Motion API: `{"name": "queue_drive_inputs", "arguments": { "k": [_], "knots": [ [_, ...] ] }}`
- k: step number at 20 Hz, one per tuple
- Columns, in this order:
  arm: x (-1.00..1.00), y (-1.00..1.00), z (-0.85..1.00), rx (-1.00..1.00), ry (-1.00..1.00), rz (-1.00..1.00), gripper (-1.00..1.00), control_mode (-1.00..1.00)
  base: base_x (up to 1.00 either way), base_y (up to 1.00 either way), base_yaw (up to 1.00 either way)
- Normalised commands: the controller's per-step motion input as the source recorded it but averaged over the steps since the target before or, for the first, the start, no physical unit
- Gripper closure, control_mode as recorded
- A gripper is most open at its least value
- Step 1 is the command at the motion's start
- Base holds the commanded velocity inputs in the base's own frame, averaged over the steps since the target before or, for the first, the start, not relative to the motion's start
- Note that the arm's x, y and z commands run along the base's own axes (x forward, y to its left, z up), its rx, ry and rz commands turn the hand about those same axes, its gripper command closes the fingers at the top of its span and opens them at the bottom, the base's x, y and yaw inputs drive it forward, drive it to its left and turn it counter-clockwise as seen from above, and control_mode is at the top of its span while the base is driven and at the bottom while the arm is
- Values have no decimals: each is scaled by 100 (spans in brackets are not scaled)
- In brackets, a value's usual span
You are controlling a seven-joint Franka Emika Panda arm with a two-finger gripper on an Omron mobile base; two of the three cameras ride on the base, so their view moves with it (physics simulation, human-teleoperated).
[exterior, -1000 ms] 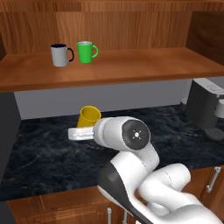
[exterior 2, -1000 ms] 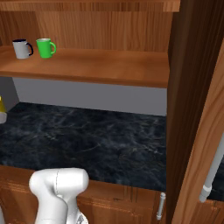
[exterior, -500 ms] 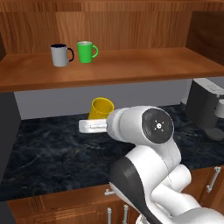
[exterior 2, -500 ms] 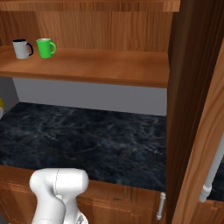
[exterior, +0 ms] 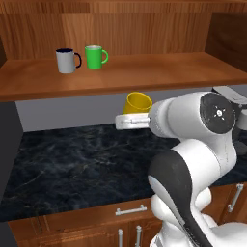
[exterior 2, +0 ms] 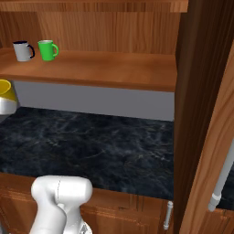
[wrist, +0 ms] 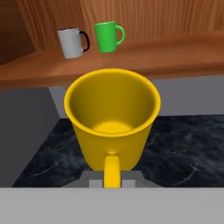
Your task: Pick the mug on the counter and place it in the cabinet with the handle facing the right, like the mugs already inside.
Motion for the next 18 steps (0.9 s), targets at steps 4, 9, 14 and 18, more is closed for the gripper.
{"name": "queue_drive_inputs", "arguments": {
  "k": [4, 9, 14, 18],
  "knots": [
    [0, -42, 37, -1, 0, 0, 100, -100, 0, 0, 0],
    [0, -26, 13, 0, 0, 0, 100, -100, 0, 0, 0],
    [0, -12, 8, -1, 0, 0, 100, -100, 0, 0, 0],
    [-6, -18, 37, -6, -4, 0, 100, -100, 0, 0, 0]
  ]
}}
